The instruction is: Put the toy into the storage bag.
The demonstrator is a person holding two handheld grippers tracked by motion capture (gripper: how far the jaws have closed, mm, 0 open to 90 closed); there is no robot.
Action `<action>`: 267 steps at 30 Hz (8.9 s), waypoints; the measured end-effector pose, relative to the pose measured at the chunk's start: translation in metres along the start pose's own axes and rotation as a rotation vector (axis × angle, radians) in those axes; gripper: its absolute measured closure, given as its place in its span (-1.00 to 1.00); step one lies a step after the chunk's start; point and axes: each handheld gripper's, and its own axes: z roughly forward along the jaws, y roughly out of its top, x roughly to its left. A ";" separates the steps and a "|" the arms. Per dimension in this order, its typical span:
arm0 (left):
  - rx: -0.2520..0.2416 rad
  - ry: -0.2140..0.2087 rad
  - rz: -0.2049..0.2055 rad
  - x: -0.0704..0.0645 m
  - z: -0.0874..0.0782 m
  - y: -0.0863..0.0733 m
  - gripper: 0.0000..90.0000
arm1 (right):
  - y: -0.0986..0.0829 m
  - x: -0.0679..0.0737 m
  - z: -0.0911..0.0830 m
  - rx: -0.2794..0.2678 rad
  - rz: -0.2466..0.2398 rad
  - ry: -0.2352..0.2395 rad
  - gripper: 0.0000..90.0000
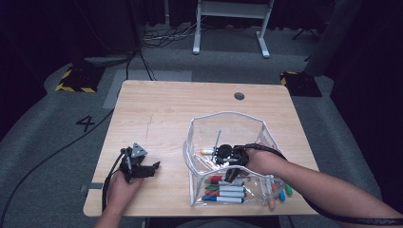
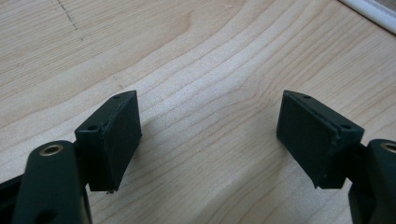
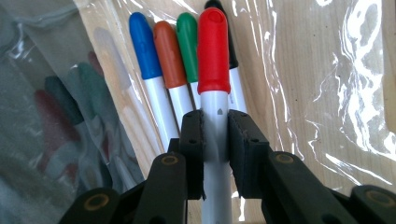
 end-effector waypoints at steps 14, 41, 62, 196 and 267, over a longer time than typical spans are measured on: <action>-0.001 -0.003 0.004 0.000 0.000 0.000 -0.51 | -0.006 -0.014 -0.023 -0.129 0.105 -0.039 0.02; -0.001 -0.002 0.004 0.000 0.000 0.000 -0.51 | -0.161 0.001 -0.141 -0.766 0.220 -0.261 0.18; -0.001 -0.002 0.004 0.000 0.000 0.000 -0.51 | -0.244 -0.045 -0.032 -0.656 0.534 -0.271 0.26; 0.002 0.002 0.000 -0.001 0.000 0.000 -0.51 | -0.010 0.002 -0.048 -0.295 -0.001 -0.021 0.70; 0.001 -0.003 0.006 0.000 0.001 0.001 -0.52 | -0.172 -0.004 -0.147 -0.777 0.339 -0.176 -0.13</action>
